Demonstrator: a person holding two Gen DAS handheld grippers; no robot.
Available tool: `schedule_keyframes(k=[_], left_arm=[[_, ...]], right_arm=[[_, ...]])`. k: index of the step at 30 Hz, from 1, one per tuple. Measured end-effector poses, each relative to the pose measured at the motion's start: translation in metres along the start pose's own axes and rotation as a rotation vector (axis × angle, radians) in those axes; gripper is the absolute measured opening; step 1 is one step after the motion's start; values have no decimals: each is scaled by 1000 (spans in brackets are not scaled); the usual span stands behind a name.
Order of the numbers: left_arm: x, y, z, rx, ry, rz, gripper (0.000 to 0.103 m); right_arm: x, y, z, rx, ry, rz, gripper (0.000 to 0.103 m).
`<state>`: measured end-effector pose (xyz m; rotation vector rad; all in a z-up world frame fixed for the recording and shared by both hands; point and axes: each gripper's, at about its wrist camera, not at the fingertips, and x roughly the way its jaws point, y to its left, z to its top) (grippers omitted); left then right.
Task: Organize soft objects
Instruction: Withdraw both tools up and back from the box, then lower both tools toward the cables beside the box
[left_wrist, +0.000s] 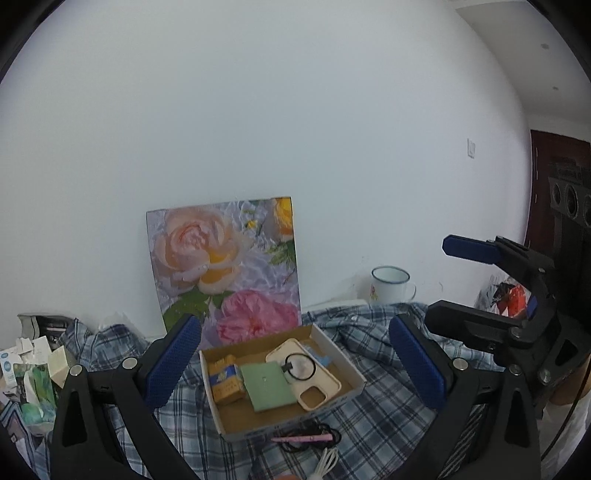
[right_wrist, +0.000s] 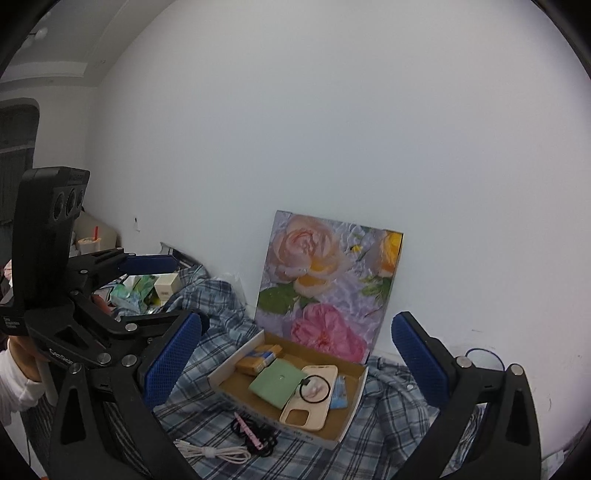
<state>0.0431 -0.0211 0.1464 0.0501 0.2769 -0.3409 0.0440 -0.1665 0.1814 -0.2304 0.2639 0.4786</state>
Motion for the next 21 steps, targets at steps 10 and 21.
schedule_keyframes(k=[10,21], left_arm=[[20,3,-33,39,89,8,103],[64,15,-73,23,211,-13,103]], right_arm=[[23,-1,-35,26,49,68,103],[69,-7,-79,66,149,127,103]])
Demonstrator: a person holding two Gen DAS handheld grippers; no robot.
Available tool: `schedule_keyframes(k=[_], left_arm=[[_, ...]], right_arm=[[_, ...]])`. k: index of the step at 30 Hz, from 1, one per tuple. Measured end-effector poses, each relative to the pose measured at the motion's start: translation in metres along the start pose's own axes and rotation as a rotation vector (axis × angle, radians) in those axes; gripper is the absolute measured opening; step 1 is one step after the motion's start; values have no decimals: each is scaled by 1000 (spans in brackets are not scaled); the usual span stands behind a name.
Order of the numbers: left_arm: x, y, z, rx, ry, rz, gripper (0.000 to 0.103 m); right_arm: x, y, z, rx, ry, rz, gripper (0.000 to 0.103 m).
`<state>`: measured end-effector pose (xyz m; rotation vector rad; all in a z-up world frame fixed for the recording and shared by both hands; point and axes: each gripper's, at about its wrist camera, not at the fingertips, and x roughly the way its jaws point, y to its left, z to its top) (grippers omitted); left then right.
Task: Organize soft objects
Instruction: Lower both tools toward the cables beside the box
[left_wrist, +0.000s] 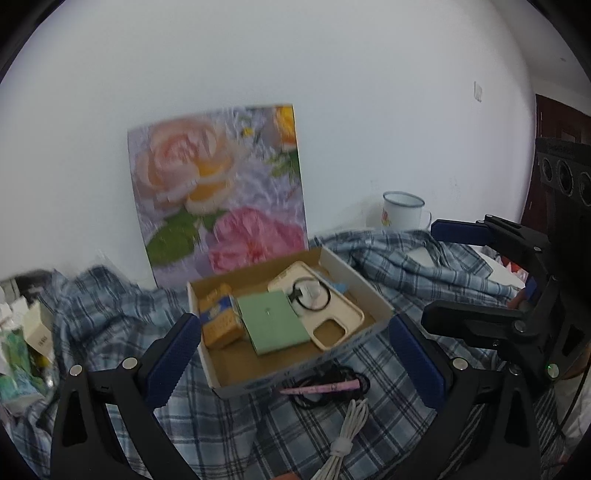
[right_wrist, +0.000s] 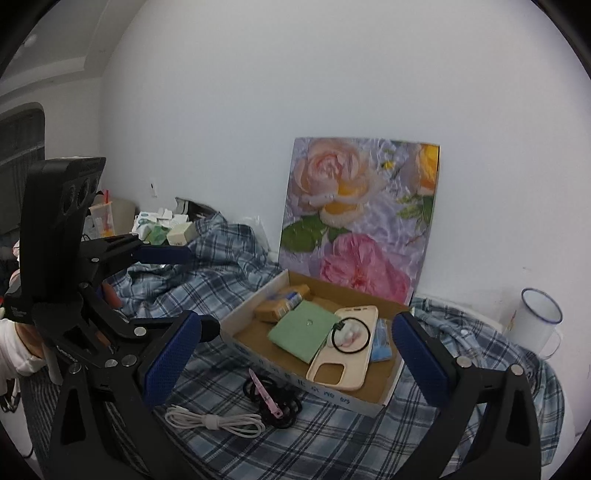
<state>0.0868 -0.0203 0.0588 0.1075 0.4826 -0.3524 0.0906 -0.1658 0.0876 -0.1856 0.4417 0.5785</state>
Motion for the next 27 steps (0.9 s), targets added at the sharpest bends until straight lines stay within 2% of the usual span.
schedule_keyframes(k=[6,15,19,27], left_arm=[[17,6,-9,-6,49,-3,102],[30,9,-21,-18,118,-2,100],[34,6,-25,9,141,4,99],[41,-16,-60,137,222,-77,95]], right_arm=[[18,-7,-11,46,50,28,103],[35,-9,-23,51,108,41,103],[40,-10,-27,50,132,60,103],[60,2,-39,1,228,87,103]])
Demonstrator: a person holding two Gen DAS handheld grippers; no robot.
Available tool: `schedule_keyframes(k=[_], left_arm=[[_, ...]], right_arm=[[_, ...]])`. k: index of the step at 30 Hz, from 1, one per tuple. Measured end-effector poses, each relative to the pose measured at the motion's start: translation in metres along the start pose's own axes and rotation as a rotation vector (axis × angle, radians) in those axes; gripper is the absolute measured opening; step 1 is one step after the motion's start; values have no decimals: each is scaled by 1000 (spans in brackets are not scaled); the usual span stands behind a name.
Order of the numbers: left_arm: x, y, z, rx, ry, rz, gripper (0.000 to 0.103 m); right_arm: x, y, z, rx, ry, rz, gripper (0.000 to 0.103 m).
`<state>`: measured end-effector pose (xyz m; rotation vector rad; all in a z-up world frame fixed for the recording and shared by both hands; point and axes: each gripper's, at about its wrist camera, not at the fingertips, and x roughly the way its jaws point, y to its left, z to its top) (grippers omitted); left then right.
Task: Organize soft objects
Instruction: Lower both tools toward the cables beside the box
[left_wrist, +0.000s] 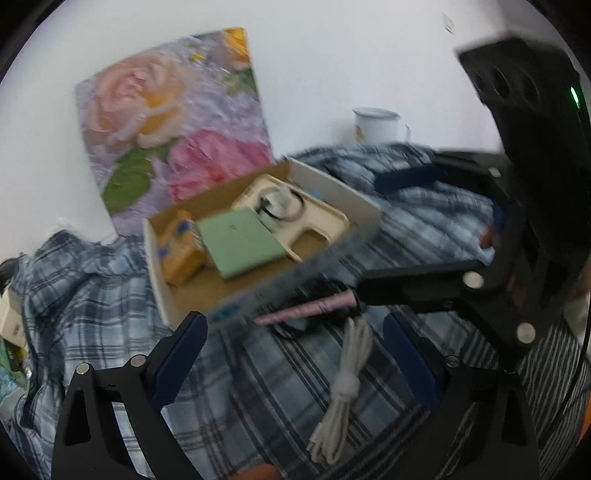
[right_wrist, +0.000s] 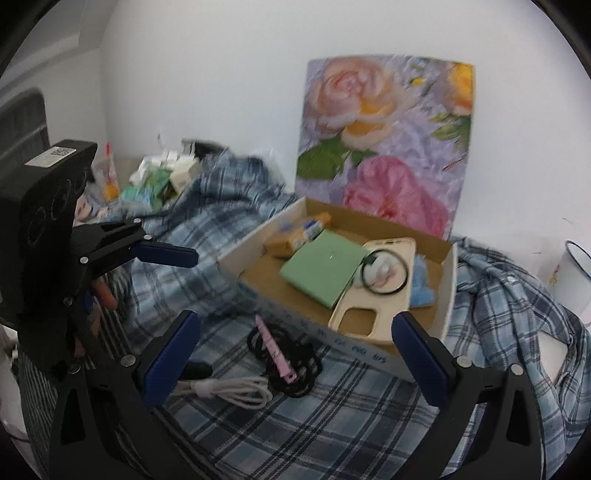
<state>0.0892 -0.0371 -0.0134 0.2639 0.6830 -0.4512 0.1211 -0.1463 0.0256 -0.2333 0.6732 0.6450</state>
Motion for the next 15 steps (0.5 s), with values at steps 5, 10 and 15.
schedule_keyframes(k=[5,10,15], left_arm=[[13,-4,-13,12,39,-32,87],[27,5,-20,-40,101,-84,76],[37,7,-24,-53,168,-159,69]], right_arm=[[14,1,-6,-2,55,10,103],[25,-5,-13,24,99,31,103],[36,-8,-19,24,145,37,97]])
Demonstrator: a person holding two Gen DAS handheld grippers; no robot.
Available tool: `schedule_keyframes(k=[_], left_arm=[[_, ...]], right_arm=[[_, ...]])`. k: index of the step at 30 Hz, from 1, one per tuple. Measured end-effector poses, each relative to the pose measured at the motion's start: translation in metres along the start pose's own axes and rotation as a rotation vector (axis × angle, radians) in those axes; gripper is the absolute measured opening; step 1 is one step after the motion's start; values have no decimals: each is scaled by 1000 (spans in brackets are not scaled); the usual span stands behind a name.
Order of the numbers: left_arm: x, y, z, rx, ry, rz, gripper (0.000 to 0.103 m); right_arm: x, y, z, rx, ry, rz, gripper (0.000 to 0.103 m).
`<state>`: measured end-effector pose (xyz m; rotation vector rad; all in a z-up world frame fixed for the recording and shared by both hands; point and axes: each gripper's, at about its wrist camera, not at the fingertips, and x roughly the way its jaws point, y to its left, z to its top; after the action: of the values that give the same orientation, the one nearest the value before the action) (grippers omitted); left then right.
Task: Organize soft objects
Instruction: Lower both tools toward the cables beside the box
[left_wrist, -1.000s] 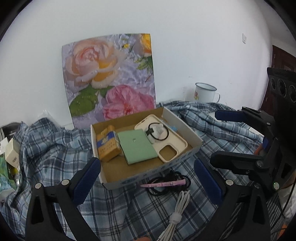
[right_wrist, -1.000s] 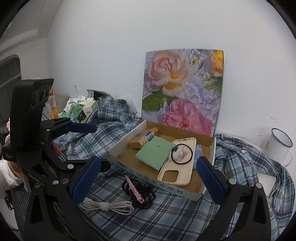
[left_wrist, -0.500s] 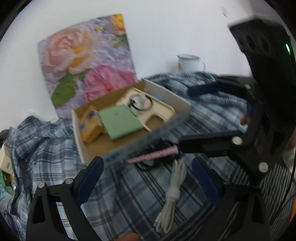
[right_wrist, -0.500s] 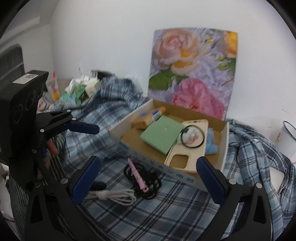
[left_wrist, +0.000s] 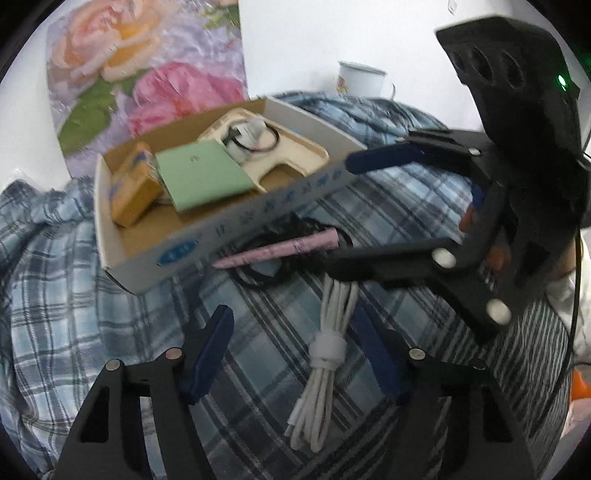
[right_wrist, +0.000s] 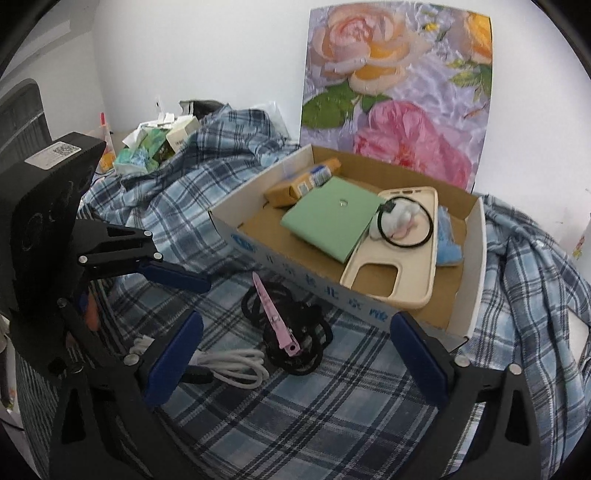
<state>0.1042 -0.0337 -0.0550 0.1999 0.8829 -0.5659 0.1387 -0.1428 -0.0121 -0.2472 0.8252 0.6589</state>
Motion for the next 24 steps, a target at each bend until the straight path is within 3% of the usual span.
schedule_keyframes(k=[2,4,11,20,22,24], left_arm=[[5,-3,-3,12,34,-21,54],[9,-5,-5,18,58,-43,51],[6,-8,-6,32,45,-69,22],[9,-14,-7,72,51,-69,21],[9,-16,-7,82,49,-57,21],[10,-17,-7,83,46,-48,21]], right_arm=[[5,-2,-1,1,21,-5,91],[10,-4,-3,3,40,-6,85],[13,-5,-4,4,47,2,81],[21,1,-3,-23,53,4,64],[23,4,-3,-35,57,12,52],[26,7,-2,-47,62,15,50]])
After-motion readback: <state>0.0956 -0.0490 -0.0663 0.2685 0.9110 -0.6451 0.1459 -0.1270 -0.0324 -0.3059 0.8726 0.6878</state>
